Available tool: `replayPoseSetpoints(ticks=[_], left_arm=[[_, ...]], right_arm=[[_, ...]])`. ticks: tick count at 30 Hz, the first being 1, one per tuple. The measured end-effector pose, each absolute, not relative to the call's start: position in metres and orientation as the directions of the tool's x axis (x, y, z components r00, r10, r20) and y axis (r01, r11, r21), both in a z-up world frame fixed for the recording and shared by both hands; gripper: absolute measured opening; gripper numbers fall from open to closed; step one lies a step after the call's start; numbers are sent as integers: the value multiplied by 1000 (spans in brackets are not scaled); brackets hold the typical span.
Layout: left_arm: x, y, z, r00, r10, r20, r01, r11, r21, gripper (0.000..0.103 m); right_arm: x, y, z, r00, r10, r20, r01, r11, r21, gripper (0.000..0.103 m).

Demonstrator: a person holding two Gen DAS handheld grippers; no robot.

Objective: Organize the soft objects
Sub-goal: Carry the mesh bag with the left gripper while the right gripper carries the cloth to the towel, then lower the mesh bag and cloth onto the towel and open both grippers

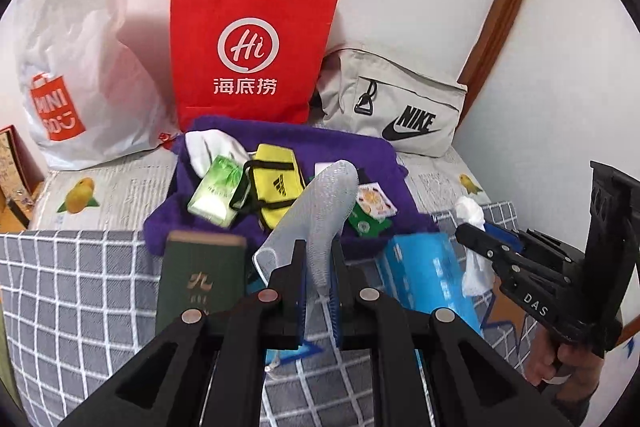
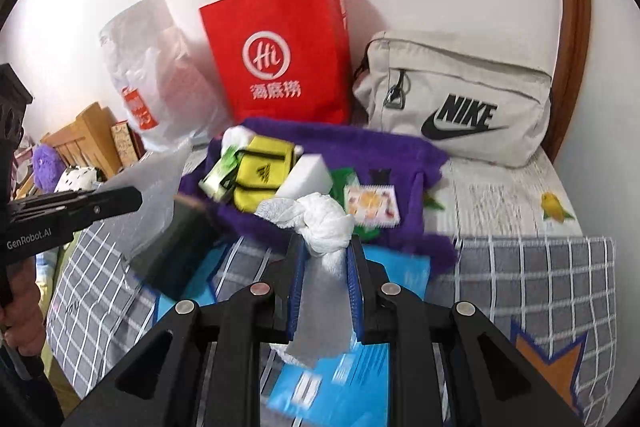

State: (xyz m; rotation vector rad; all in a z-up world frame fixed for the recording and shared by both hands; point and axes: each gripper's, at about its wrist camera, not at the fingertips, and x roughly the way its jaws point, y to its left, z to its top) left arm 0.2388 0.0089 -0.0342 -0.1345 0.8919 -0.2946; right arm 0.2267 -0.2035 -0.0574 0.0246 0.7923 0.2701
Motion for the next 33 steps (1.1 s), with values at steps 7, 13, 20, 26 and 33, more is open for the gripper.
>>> replayPoseSetpoints(ticks=[7,13,20,26,33], left_arm=[[291,6,-40,568,-303,-766,186,953,-239,10],[328,4,-45,556,-306,-773,177,952,-250,10],[363,1,-59,529,-315,-788,171,949,-265,10],[389,6,-74,518,-316,-795,154,949,-276,10],[408,11,-89,499,-332,-800,129,942,-310,10]], right_arm=[[283,-212,-57,672,228,-704,-201,972,122,20],[325,-216,-65,655,231,-719,-189,972,141,21],[361,-213,-76,632,231,-740,-208,970,126,20],[385,-210,-87,615,219,-757,-219,970,103,20],[400,-213,-108,573,206,-794,-218,971,94,20]])
